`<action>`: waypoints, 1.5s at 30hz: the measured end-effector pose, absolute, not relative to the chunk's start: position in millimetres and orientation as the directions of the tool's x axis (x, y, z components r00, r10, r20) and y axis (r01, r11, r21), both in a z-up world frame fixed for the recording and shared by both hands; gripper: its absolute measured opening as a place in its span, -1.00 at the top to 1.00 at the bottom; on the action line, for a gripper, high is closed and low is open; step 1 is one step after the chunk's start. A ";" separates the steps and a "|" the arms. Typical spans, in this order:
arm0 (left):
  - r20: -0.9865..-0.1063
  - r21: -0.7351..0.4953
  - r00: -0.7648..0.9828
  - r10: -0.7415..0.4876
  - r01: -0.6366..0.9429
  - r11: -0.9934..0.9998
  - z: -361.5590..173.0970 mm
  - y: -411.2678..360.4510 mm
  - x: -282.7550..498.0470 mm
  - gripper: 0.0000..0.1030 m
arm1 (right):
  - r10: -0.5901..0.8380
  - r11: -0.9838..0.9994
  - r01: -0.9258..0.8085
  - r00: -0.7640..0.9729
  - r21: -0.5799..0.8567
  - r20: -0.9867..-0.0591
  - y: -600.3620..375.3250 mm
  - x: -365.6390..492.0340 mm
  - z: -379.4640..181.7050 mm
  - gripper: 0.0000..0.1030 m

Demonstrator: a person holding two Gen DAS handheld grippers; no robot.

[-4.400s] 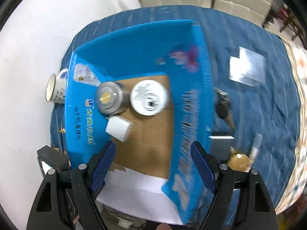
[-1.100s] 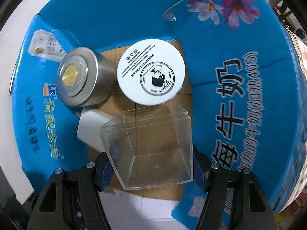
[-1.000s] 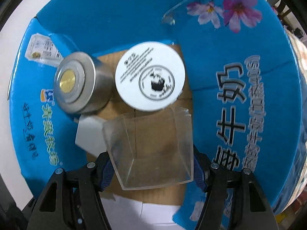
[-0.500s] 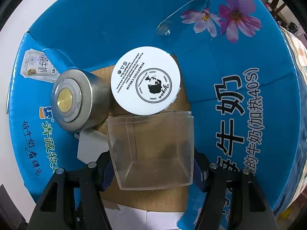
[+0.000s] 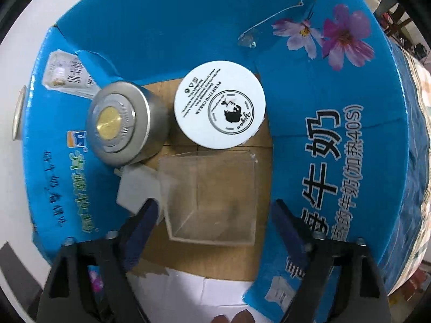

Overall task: Organize rigid objects
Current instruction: 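Lower the clear plastic box into the blue box beside the cream jar and release, then grasp the gold round tin with the right tool and lift it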

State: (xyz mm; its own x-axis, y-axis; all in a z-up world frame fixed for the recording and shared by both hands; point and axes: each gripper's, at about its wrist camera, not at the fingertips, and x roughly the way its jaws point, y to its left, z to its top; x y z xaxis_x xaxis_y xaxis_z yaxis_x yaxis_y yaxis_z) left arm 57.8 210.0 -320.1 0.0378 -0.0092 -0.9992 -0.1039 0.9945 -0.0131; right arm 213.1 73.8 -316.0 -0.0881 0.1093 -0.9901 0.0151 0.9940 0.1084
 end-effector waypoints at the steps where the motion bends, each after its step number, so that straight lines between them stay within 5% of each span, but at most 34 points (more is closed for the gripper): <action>1: -0.999 -0.013 0.038 -0.009 -0.104 0.995 -320.1 210.0 57.7 0.28 | 0.116 0.993 0.023 -0.084 0.114 -0.990 73.0 213.1 -314.0 -0.90; 25: -0.999 -0.004 0.037 -0.001 -0.094 0.996 -320.1 209.9 56.0 0.28 | 0.190 0.982 -0.030 0.103 0.188 -0.976 33.9 185.1 -177.5 -0.99; 31: -0.999 -0.001 0.038 0.002 -0.089 0.996 -318.8 206.4 57.4 0.28 | 0.232 0.970 0.035 0.138 0.239 -0.963 -11.2 178.8 -159.4 -0.99; 40: -0.999 -0.005 0.047 -0.001 -0.082 0.997 -316.5 201.3 52.9 0.28 | 0.073 0.964 0.245 0.133 0.104 -0.988 -138.1 166.3 -183.3 -0.98; 42: -0.999 -0.007 0.047 -0.004 -0.081 0.997 -316.4 201.8 51.5 0.29 | 0.084 0.951 0.290 0.096 0.108 -0.992 -161.7 162.1 -200.5 -0.90; 44: -0.999 -0.010 0.044 -0.006 -0.077 0.997 -316.6 202.3 48.1 0.29 | 0.130 0.935 0.329 0.035 0.134 -0.991 -181.0 156.4 -224.9 -0.49; 45: -0.999 -0.011 0.042 -0.007 -0.075 0.997 -316.9 202.1 45.9 0.29 | 0.137 0.931 0.340 0.005 0.131 -0.990 -185.9 154.1 -235.8 -0.45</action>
State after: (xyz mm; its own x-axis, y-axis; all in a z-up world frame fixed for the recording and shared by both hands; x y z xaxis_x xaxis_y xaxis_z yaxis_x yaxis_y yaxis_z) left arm 45.9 202.1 -316.9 0.0423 -0.0074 -0.9991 -0.0747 0.9972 -0.0106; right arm 154.1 -185.9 -235.8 0.0051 0.1375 -0.9905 0.3401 0.9312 0.1310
